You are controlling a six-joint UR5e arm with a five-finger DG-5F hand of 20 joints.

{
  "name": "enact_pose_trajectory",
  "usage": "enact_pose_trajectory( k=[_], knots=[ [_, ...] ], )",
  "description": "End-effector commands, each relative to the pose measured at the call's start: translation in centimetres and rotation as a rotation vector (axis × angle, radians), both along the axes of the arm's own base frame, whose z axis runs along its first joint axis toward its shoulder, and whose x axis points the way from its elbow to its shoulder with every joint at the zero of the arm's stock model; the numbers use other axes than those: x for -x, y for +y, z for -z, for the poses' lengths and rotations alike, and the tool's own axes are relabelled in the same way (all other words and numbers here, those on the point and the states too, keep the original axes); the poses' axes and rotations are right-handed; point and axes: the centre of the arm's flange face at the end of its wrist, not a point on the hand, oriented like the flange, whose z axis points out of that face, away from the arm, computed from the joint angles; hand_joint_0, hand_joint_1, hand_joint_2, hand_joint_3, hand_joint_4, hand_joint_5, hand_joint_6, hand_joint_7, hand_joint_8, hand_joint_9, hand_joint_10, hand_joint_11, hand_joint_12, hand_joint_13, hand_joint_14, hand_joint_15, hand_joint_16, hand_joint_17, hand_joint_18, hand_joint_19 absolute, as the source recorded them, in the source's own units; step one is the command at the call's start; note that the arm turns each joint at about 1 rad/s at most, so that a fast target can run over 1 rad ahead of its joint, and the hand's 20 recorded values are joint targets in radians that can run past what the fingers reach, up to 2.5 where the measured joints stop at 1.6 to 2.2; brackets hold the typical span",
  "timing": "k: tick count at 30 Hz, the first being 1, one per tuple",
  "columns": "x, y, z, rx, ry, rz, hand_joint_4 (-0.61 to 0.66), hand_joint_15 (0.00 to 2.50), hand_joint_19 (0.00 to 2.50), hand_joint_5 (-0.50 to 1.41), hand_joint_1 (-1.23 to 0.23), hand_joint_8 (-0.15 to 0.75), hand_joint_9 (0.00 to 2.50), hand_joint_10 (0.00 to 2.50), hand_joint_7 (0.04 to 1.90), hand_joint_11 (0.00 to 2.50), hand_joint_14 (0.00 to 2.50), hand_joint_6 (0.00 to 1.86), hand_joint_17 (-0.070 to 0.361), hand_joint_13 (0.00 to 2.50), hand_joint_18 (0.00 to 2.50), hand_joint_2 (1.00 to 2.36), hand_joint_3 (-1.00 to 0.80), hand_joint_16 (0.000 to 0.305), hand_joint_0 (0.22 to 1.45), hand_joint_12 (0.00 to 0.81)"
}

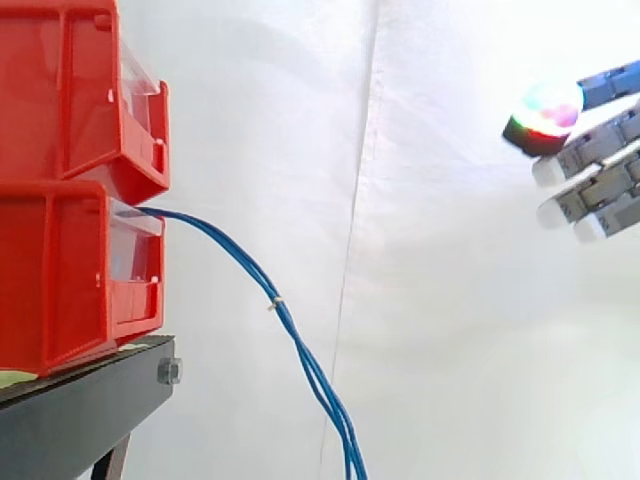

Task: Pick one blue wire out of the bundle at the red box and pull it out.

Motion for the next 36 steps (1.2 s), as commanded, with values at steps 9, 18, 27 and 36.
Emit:
enact_pose_trajectory(
  k=[9,18,27,36],
  knots=[
    [-2.7,1.7,2.7,-0.038,-0.051,-0.017,0.26,0.19,0.02,-0.22,-0.52,0.293,0.87,0.02,0.72,0.74,0.01,0.5,0.199,0.39,0.33,1.0,-0.5,0.088,0.46,0.439],
    [-5.2,2.7,7.2,-0.109,-0.063,-0.007,0.26,0.27,0.08,-0.21,-0.53,0.295,1.06,0.02,0.72,1.11,0.01,0.5,0.193,0.49,0.42,1.0,-0.5,0.086,0.46,0.437],
    [-6.6,3.8,9.3,-0.102,-0.079,-0.022,0.28,0.27,0.09,-0.19,-0.55,0.302,1.02,0.02,0.76,1.04,0.01,0.5,0.19,0.51,0.44,1.0,-0.5,0.084,0.47,0.434],
    [-9.5,6.3,14.1,-0.035,-0.128,-0.025,0.3,0.28,0.11,-0.17,-0.59,0.306,0.97,0.02,0.83,1.02,0.01,0.5,0.188,0.51,0.45,1.0,-0.5,0.084,0.48,0.429]
  ],
)
